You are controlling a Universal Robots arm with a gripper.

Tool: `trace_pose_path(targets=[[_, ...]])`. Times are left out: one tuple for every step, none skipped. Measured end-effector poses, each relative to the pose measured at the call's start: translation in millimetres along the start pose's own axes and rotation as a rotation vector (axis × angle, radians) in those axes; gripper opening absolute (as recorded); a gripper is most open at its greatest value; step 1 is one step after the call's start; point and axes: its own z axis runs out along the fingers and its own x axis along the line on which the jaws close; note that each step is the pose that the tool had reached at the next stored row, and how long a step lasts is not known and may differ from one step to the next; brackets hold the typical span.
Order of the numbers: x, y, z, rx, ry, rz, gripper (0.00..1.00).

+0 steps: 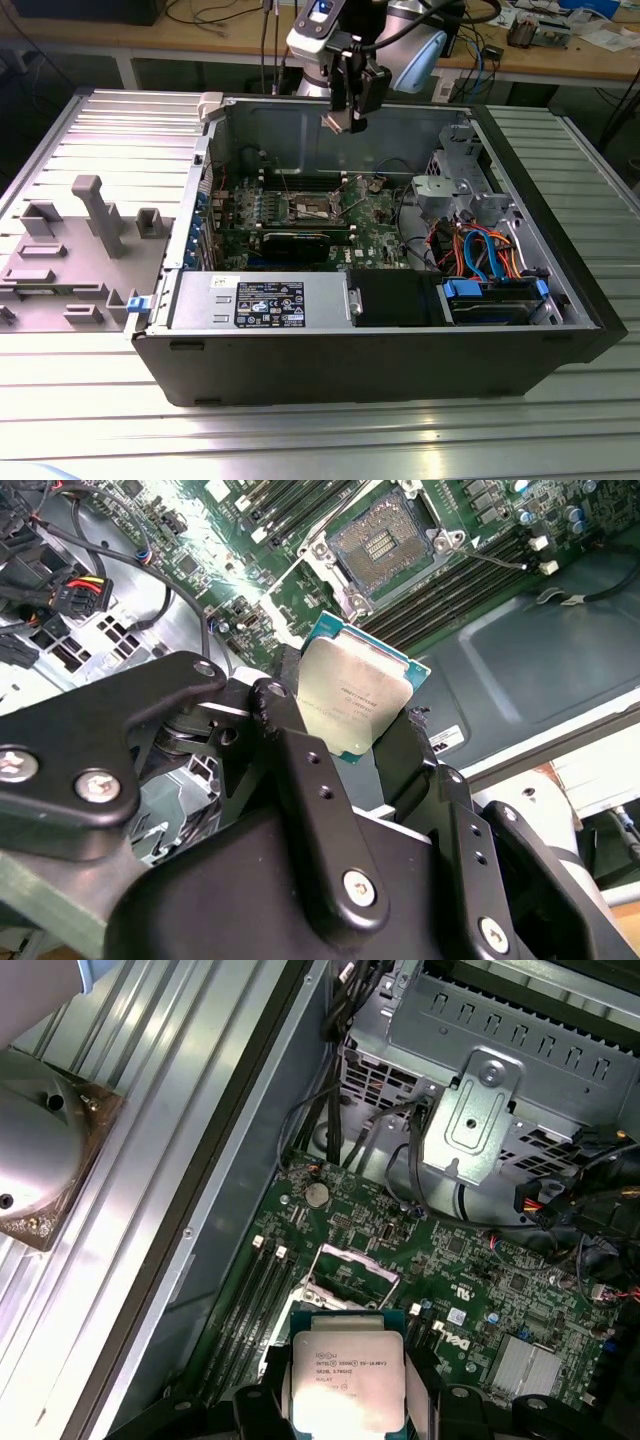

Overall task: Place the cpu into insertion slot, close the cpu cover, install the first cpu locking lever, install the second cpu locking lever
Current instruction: 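Place the cpu into insertion slot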

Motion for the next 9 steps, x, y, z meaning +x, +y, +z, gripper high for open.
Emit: trace_pose_path(targets=[[0.0,0.0,0.3,0.0,0.0,0.0,0.54],[0.0,-0.1,0.6,0.0001,0.0,0.0,0.54],[0.0,-0.2,1.5,0.0001,0.0,0.0,0.54],[0.0,-0.2,2.4,0.0,-0.0001,0.0,0.54],[0.0,-0.3,2.7,0.0001,-0.0001,0.0,0.54],[0.0,-0.3,2.8,0.0001,-0.0001,0.0,0.54],[-0.1,-0.3,2.8,0.0001,-0.0002,0.0,0.54],[-0.1,-0.3,2.9,0.0002,-0.0001,0.0,0.54],[0.0,-0.3,3.0,0.0,0.0,0.0,0.54]])
